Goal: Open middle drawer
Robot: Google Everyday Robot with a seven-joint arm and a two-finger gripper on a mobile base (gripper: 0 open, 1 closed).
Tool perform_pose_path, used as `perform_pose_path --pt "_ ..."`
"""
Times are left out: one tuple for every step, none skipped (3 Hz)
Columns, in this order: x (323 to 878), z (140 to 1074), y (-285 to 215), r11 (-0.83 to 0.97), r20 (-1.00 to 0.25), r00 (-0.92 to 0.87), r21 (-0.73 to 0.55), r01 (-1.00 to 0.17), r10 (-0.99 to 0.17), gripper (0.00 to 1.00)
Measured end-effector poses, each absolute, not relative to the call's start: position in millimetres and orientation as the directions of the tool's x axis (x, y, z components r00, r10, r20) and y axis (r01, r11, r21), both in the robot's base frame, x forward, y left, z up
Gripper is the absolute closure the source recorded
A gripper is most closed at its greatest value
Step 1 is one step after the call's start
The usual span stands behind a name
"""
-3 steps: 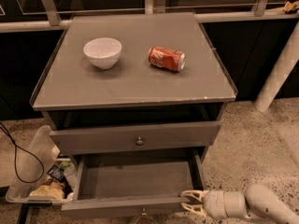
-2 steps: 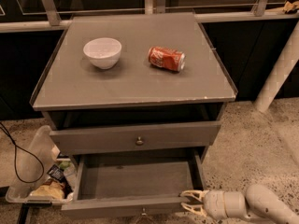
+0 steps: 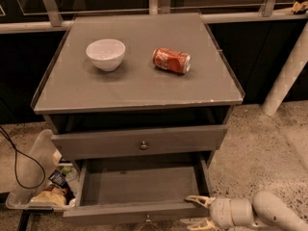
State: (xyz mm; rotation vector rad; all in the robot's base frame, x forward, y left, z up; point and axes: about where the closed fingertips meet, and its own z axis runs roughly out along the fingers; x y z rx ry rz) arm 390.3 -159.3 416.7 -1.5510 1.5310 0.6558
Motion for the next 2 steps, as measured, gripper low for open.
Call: perform_pose_path --pt "390.3 416.7 -159.2 0.098 -0.836 0.117 -0.199 -0.975 -0.536 0.00" --pt "390.3 416.7 -159.2 0.098 -0.836 0.117 -0.199 -0.975 -0.536 0.00"
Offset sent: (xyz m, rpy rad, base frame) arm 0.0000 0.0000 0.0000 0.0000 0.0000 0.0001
